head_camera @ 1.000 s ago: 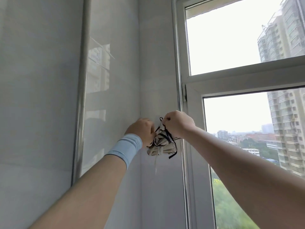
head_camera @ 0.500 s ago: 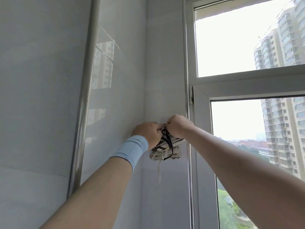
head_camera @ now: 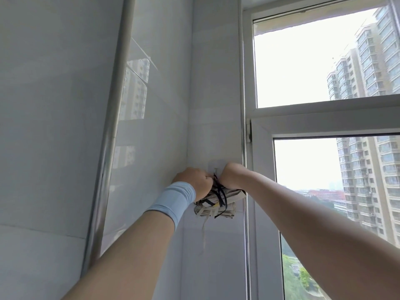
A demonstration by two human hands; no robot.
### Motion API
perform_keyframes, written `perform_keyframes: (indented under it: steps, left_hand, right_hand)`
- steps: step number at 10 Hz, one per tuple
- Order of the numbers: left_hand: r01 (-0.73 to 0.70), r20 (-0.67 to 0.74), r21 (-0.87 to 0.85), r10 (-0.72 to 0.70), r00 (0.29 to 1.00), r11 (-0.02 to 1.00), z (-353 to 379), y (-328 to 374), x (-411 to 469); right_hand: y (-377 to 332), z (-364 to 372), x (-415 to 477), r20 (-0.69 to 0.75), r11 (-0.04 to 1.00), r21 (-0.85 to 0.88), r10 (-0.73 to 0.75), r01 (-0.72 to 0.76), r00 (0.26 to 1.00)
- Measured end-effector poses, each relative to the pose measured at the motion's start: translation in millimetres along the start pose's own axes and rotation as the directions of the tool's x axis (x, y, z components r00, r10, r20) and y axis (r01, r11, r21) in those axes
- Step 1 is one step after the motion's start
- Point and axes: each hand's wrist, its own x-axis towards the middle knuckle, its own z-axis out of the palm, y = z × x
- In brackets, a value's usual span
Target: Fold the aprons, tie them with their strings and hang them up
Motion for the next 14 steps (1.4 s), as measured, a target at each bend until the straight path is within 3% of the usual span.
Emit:
perform_keyframes:
  steps: [2,3,4,6,8,10,12,14]
  left_hand:
    - [-0.072,-0.007,0.004,0.072,0.997,0.997,6,0,-5]
    - [-0.139,-0.098,-0.080,0.131,0.987,0.987,8,-6,-13]
    - [-0.134,-0.228,-0.189,0.090,0.970,0.973,13,-15,-20]
    - [-0.073,-0.275,-0.607,-0.122,0.954,0.791,14,-10,-41]
    - [-0.031,-0.216,-0.449,-0.075,0.973,0.893,10,-4,-39]
    - [-0.041,-0.293,-0.397,-0.084,0.952,0.917,-6,-3,-45]
    - [-0.035,-0.178,-0.359,-0.031,0.984,0.933,3,-5,-60]
    - [0.014,-0.270,-0.287,-0.095,0.958,0.958,-11,-2,-63]
  right_hand:
    - [20,4,-20,-0.263,0.991,-0.073,-0.124,0.108,0.957]
    - [27,11,-40,-0.311,0.939,-0.148,-0.343,0.311,0.886]
    - [37,24,-52,-0.278,0.897,-0.228,-0.432,0.378,0.858]
    - [47,35,-58,-0.308,0.917,-0.148,-0.398,0.369,0.864]
    - [52,38,-71,-0.236,0.923,-0.102,-0.385,0.371,0.892]
    - [48,30,-71,-0.153,0.920,-0.137,-0.386,0.368,0.910]
    - [38,38,-72,-0.069,0.917,-0.164,-0.377,0.363,0.924]
    - [43,28,-78,-0.191,0.914,-0.119,-0.404,0.388,0.894]
